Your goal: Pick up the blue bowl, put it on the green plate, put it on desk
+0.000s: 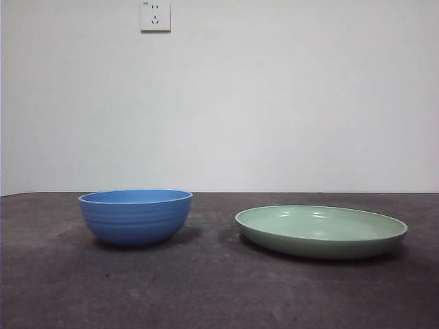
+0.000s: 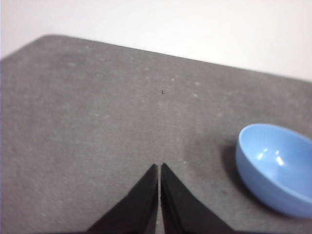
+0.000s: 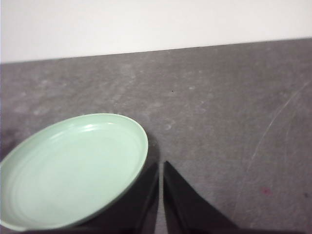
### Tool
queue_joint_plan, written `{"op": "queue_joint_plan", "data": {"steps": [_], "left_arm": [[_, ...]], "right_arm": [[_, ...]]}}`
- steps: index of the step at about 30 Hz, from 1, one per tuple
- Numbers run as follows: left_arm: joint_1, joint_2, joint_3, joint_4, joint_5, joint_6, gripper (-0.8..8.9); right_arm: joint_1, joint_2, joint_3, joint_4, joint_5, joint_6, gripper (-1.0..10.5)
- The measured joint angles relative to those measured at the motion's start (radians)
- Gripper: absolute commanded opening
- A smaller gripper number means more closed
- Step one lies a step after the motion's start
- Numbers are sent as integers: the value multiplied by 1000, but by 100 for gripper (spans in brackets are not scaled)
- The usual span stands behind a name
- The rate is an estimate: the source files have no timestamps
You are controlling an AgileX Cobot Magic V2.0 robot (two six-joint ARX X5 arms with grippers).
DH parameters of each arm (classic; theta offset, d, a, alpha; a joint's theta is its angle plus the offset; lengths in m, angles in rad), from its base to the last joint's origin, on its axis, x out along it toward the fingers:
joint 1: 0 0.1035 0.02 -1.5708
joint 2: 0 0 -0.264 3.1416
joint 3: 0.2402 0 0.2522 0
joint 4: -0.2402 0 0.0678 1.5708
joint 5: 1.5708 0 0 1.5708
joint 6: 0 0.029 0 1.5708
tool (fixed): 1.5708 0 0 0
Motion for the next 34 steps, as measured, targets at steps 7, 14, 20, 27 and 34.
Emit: {"op": "queue_joint_plan", "data": {"steps": [7, 14, 20, 27, 34], "left_arm": [[0, 0, 0, 0, 0, -154, 10], [0, 0, 19, -47, 5, -206, 10], [0, 8, 91, -134, 16, -219, 10], [0, 68, 198, -187, 69, -220, 10], [0, 222, 349, -269, 156, -170, 10]], "right_arm": [[0, 0, 0, 0, -21, 123, 9], [0, 0, 6, -9, -26, 182, 9], [0, 0, 99, -18, -26, 190, 9], [0, 41, 242, -109, -26, 180, 9], [0, 193, 429, -267, -68, 93, 9]]}}
